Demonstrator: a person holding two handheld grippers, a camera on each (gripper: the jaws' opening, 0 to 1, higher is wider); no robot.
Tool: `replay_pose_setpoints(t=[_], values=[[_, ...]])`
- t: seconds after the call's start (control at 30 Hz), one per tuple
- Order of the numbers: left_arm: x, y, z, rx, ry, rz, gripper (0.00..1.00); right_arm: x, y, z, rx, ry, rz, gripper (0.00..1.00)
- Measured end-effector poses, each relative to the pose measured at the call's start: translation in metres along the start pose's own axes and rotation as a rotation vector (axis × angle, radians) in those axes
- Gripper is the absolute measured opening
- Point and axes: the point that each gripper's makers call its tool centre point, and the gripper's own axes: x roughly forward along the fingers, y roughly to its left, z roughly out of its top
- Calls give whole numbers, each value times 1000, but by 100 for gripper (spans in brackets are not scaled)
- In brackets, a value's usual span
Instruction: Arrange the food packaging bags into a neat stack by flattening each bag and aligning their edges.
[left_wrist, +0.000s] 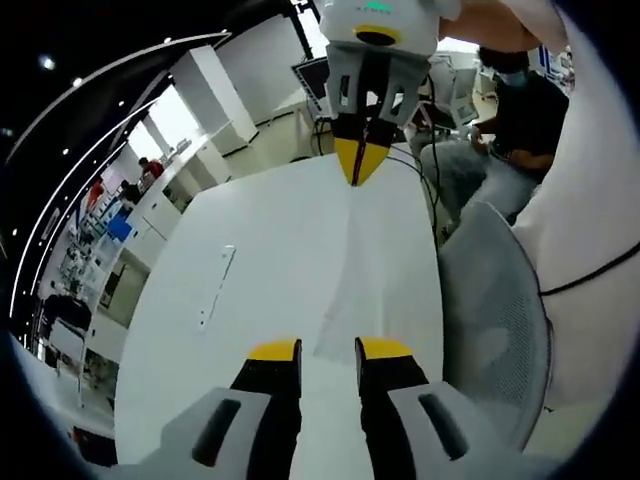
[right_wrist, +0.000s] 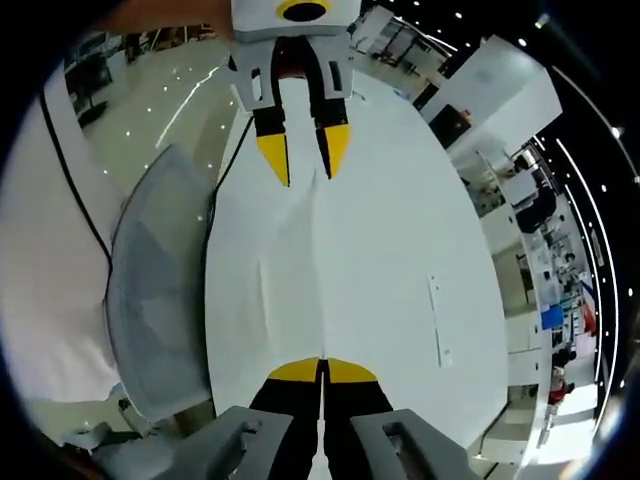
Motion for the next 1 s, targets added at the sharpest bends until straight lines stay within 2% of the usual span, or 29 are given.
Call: replay_pose_setpoints(t=[0.5,0.83,1.0], values=[[8,-2,7,106,90,-97,13,0,3,1,-6,2,14,0],[12,-8,4,140,133,-142,10,0,2,1,-5,-2,14,0],[13,-8,-4,137,169,-179,10,-1,2,2,-11,-1,15,0]])
